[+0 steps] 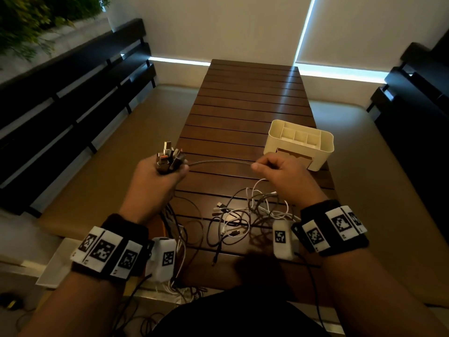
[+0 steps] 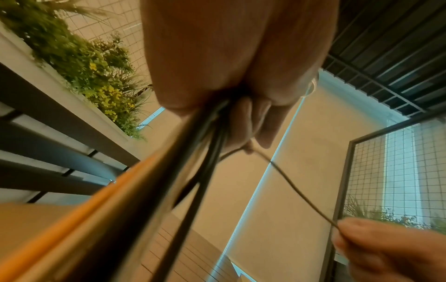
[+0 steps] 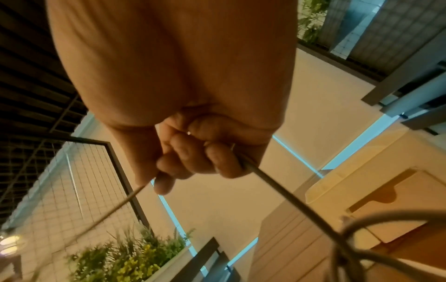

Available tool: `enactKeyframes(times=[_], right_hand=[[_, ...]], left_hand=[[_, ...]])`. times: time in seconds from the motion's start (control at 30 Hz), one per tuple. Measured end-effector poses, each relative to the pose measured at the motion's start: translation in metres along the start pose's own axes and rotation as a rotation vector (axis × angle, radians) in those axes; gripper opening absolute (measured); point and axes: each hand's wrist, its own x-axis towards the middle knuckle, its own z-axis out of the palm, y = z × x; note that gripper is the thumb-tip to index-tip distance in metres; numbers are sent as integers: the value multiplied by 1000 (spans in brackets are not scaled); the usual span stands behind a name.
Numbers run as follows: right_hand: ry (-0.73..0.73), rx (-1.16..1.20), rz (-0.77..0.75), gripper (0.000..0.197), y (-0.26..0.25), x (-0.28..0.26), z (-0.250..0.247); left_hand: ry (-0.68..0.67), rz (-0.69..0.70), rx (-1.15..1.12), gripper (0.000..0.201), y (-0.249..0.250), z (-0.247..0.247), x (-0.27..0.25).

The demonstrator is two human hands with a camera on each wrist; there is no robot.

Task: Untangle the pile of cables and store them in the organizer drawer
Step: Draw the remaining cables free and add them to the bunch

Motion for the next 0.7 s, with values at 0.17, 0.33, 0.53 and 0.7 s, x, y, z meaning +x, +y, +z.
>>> enactKeyframes(times=[0.17,0.33,0.53,0.7], right_hand=[[-127,-23,-106,11,-20,1,14],[-157,36,-232,16,-32,-3,18],[-77,-43,-46,12,0,0,-3],[-8,-12,-26,14,-2,-3,-4]], left_hand=[[-37,113,136,20,14,23,-11],[-225,173,115,9,16,40,-13],[50,87,-133,25,0,-2,5],[-16,34,-95,23,-6,-7,9]])
